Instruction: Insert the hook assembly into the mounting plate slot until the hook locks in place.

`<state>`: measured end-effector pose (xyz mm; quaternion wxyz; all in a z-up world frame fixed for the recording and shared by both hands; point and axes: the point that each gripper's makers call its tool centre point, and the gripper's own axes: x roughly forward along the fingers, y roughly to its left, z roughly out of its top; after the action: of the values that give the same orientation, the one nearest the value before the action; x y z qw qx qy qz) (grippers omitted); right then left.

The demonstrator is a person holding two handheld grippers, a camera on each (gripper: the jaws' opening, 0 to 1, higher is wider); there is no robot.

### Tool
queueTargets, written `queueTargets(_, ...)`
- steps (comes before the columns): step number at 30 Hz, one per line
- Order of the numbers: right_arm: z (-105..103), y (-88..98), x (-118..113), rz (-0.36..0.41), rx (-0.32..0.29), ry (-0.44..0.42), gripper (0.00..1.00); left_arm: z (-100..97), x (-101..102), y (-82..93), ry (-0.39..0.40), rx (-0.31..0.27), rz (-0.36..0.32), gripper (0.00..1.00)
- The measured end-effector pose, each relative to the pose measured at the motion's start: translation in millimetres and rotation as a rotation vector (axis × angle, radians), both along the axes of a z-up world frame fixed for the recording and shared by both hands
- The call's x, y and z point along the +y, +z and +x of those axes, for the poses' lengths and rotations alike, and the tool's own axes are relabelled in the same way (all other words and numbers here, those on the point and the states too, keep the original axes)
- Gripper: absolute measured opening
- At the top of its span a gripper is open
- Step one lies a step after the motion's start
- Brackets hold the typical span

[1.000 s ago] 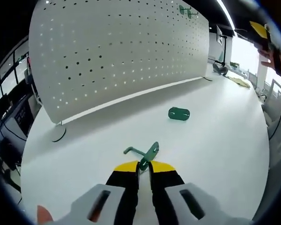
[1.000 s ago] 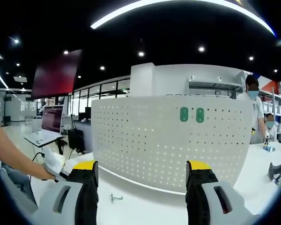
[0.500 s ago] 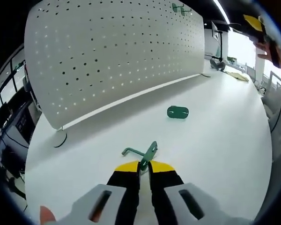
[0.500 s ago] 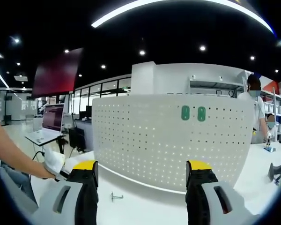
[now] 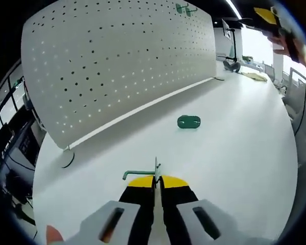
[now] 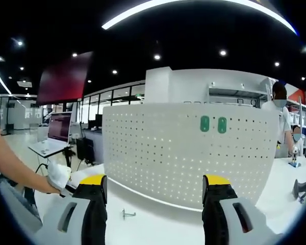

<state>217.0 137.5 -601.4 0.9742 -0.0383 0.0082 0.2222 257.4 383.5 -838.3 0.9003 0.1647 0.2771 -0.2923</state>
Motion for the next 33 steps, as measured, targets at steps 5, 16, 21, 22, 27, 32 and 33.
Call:
queueTargets(5,-1,2.6,1,-0.002,-0.004,0.006,0.77,-2.9,-2,5.6,-0.022,-0.022,0.016,0.03)
queueTargets(16,-4,6.8,7,-0.004,-0.013,0.023,0.77,-9.2,-19,37.9,-0.115,-0.116,0.05,0.03)
queueTargets(21,-6,10.0,10,-0.005,-0.017,0.035,0.76,-13.5,-30,58.7,-0.163,-0.17,0.054,0.03)
queueTargets(22,-6,10.5,10,-0.004,-0.018,0.037,0.76,-14.7,-33,65.0,-0.177,-0.189,0.055,0.03)
queueTargets(27,-8,13.0,13,-0.006,-0.02,0.047,0.75,-20.2,-44,88.3,-0.212,-0.239,0.041,0.03)
queueTargets(32,-11,16.4,17,-0.006,-0.024,0.06,0.74,-30.2,-56,113.4,-0.259,-0.293,0.028,0.03)
queueTargets(33,-11,17.2,17,-0.007,-0.026,0.062,0.74,-33.4,-59,119.1,-0.27,-0.304,0.026,0.03)
